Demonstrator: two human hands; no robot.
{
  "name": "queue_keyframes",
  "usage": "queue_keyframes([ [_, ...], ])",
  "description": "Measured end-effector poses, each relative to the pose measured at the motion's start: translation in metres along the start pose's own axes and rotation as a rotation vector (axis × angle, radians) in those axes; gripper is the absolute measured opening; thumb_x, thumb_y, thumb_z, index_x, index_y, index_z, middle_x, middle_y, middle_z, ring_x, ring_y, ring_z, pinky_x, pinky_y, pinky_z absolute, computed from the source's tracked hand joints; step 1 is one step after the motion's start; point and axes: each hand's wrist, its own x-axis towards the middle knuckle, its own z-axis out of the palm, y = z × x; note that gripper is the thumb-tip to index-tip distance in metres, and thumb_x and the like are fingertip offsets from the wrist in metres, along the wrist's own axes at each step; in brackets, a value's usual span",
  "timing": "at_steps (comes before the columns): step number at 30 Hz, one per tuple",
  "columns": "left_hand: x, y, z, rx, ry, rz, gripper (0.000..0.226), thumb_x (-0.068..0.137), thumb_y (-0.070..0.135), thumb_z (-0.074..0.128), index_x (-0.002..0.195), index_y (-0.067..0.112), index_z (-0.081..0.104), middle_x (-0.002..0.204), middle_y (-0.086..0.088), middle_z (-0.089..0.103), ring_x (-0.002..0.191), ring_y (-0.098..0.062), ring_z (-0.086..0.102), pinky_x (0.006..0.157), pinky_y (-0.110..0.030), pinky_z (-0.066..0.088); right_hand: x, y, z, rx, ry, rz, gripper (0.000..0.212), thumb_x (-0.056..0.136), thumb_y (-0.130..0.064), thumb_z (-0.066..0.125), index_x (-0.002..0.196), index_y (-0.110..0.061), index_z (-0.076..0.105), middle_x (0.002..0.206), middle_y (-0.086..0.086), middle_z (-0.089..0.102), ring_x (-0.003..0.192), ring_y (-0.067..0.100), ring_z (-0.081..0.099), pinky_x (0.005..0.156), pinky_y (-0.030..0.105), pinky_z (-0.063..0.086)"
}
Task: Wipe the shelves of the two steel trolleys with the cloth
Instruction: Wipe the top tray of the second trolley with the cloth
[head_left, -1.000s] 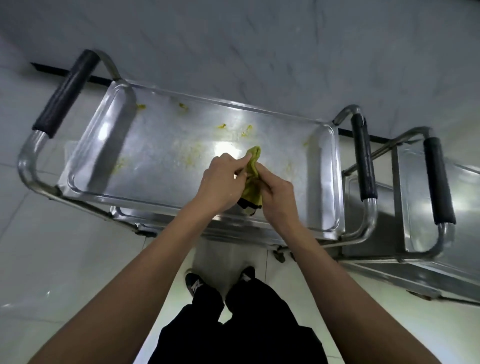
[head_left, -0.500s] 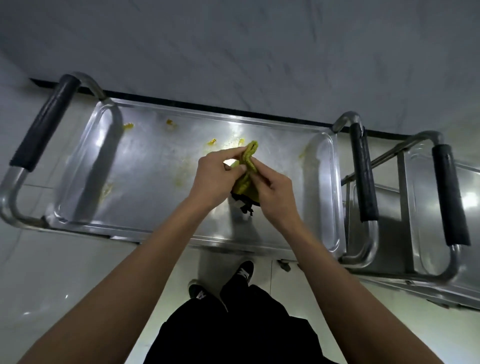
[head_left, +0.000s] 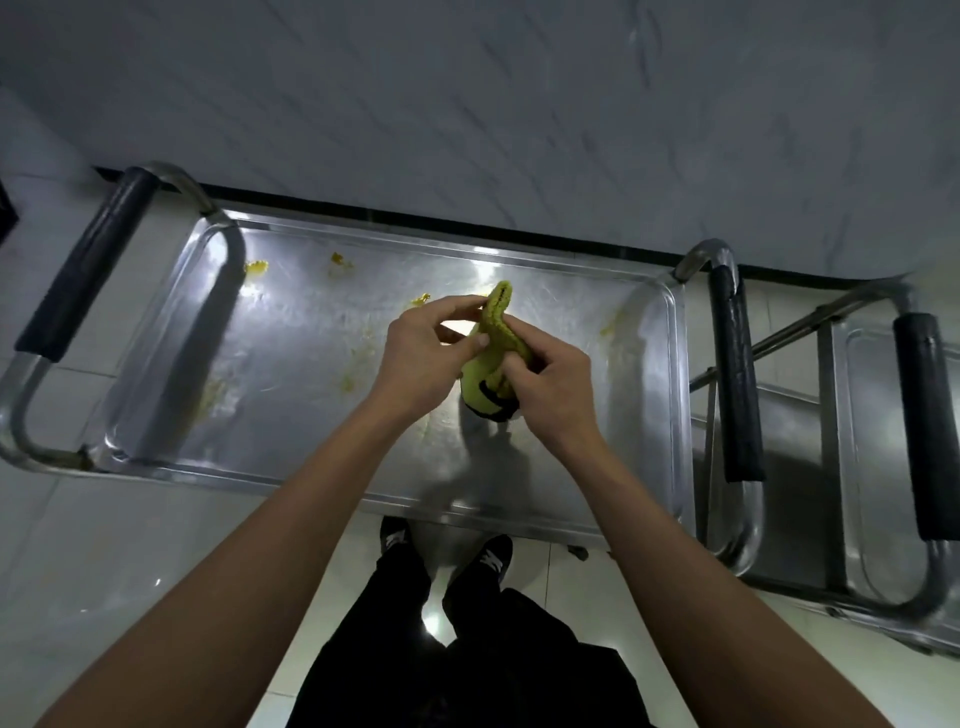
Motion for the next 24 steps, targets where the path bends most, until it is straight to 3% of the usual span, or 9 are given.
queue_keyframes([
  [4, 0.016, -0.025, -0.012, 0.198, -0.072, -0.009, 0.058, 0.085, 0.014, 0.078, 0.137, 0.032, 0.059, 0.127, 0.02, 0.061, 0.116, 0.0, 0.057, 0.096, -0.028, 0.049, 0.001, 0.0, -0.003, -0.02, -0.008, 0.022, 0.046, 0.087, -0.003, 0.057, 0.126, -0.022, 0.07, 0.082, -0.002, 0.073, 0.071, 0.025, 0.067, 0.067, 0.03, 0.059],
  [8, 0.027, -0.037, -0.014, 0.245, -0.263, -0.027, 0.051, 0.091, 0.014, 0.069, 0.136, 0.034, 0.058, 0.134, 0.021, 0.058, 0.122, 0.0, 0.05, 0.104, -0.035, 0.045, 0.002, -0.002, 0.0, -0.018, -0.017, 0.017, 0.045, 0.087, -0.001, 0.056, 0.124, -0.02, 0.072, 0.09, -0.001, 0.076, 0.073, 0.021, 0.067, 0.068, 0.028, 0.057],
  [10, 0.029, -0.041, -0.013, 0.261, -0.26, -0.024, 0.037, 0.09, 0.015, 0.067, 0.124, 0.029, 0.064, 0.126, 0.016, 0.064, 0.117, -0.005, 0.057, 0.1, -0.036, 0.047, 0.002, -0.004, 0.0, -0.013, -0.005, 0.032, 0.044, 0.087, -0.001, 0.056, 0.123, -0.02, 0.073, 0.087, -0.003, 0.074, 0.072, 0.018, 0.067, 0.068, 0.028, 0.057],
  [15, 0.027, -0.041, -0.016, 0.258, -0.239, -0.001, 0.013, 0.082, 0.026, 0.067, 0.095, 0.03, 0.066, 0.097, 0.02, 0.068, 0.094, 0.01, 0.059, 0.078, -0.016, 0.042, 0.005, -0.01, -0.008, -0.077, 0.067, 0.009, 0.039, 0.093, -0.004, 0.056, 0.123, -0.023, 0.072, 0.103, -0.009, 0.074, 0.087, 0.008, 0.067, 0.075, 0.021, 0.056],
  [17, 0.027, -0.038, -0.016, 0.253, -0.243, 0.027, 0.016, 0.08, 0.036, 0.067, 0.092, 0.026, 0.065, 0.092, 0.015, 0.068, 0.09, 0.003, 0.061, 0.077, -0.02, 0.047, 0.009, -0.009, -0.009, -0.114, 0.1, 0.001, 0.037, 0.094, -0.005, 0.056, 0.124, -0.021, 0.071, 0.103, -0.011, 0.072, 0.089, 0.007, 0.066, 0.078, 0.022, 0.057],
  [21, 0.033, -0.032, -0.015, 0.232, -0.232, 0.009, 0.011, 0.086, 0.035, 0.071, 0.091, 0.03, 0.063, 0.087, 0.011, 0.069, 0.084, -0.001, 0.065, 0.073, -0.027, 0.054, 0.011, -0.004, -0.004, -0.191, 0.144, -0.015, 0.039, 0.098, -0.008, 0.056, 0.135, -0.019, 0.062, 0.09, -0.017, 0.065, 0.071, -0.005, 0.059, 0.065, 0.009, 0.047],
  [22, 0.034, -0.031, -0.015, 0.218, -0.227, -0.012, 0.011, 0.087, 0.035, 0.071, 0.091, 0.03, 0.063, 0.085, 0.011, 0.069, 0.081, -0.001, 0.066, 0.071, -0.027, 0.055, 0.01, -0.003, -0.002, -0.22, 0.14, -0.017, 0.043, 0.099, -0.009, 0.056, 0.14, -0.021, 0.057, 0.099, -0.015, 0.065, 0.078, -0.009, 0.059, 0.071, 0.008, 0.048],
  [24, 0.037, -0.029, -0.014, 0.187, -0.211, -0.059, 0.012, 0.088, 0.037, 0.073, 0.09, 0.031, 0.063, 0.084, 0.009, 0.071, 0.075, -0.002, 0.068, 0.069, -0.028, 0.057, 0.008, 0.0, 0.002, -0.296, 0.122, -0.038, 0.054, 0.098, -0.011, 0.056, 0.15, -0.023, 0.044, 0.13, -0.012, 0.059, 0.11, -0.009, 0.055, 0.096, 0.013, 0.044],
])
